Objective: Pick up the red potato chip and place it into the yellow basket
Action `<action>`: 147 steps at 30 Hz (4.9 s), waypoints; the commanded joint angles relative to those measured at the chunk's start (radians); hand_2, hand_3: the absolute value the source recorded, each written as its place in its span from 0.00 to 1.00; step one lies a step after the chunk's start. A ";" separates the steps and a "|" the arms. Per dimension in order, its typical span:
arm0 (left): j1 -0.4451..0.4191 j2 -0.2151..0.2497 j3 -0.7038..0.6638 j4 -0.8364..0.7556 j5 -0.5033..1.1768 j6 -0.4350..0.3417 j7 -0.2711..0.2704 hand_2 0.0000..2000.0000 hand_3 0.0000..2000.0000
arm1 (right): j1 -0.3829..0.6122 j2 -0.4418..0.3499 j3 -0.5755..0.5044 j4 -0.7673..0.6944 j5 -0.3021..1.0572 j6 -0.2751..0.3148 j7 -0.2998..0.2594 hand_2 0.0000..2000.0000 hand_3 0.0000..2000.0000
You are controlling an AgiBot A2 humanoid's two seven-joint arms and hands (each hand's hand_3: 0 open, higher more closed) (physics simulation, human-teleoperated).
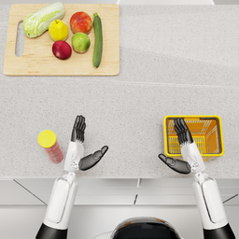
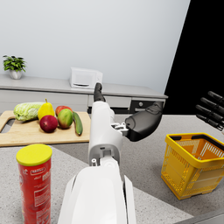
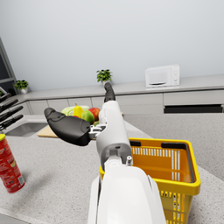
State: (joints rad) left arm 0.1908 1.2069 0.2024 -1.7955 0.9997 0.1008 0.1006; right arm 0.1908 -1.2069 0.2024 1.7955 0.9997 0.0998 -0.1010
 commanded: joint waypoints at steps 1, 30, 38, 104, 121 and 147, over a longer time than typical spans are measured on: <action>0.000 0.000 0.000 0.000 0.000 0.000 0.000 0.00 0.00 | 0.000 0.000 0.000 0.000 0.000 0.000 0.000 0.00 0.00; -0.016 0.059 -0.492 -0.029 0.408 -0.101 -0.100 0.00 0.00 | 0.045 -0.044 -0.347 0.133 0.409 -0.100 0.101 0.00 0.00; -0.022 0.070 -0.440 0.255 0.423 -0.101 -0.101 0.00 0.00 | 0.044 -0.055 -0.311 0.125 0.423 -0.100 0.101 0.00 0.00; 0.408 0.198 0.229 -0.157 0.430 -0.098 -0.100 0.00 0.02 | 0.371 -0.330 0.119 -0.103 0.425 0.215 0.101 1.00 1.00; 0.329 0.219 -0.553 -0.002 0.422 -0.101 -0.101 0.00 0.00 | 0.334 -0.343 -0.397 -0.150 0.423 0.135 -0.154 1.00 1.00; 0.460 0.163 -0.486 0.160 0.423 -0.101 -0.101 0.00 0.00 | 0.449 -0.256 -0.436 -0.102 0.423 -0.099 0.099 0.00 0.00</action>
State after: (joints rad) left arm 0.6500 1.3707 -0.2842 -1.6333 1.4223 0.0000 0.0000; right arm 0.6387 -1.4637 -0.2360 1.6939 1.4225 0.0008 -0.0016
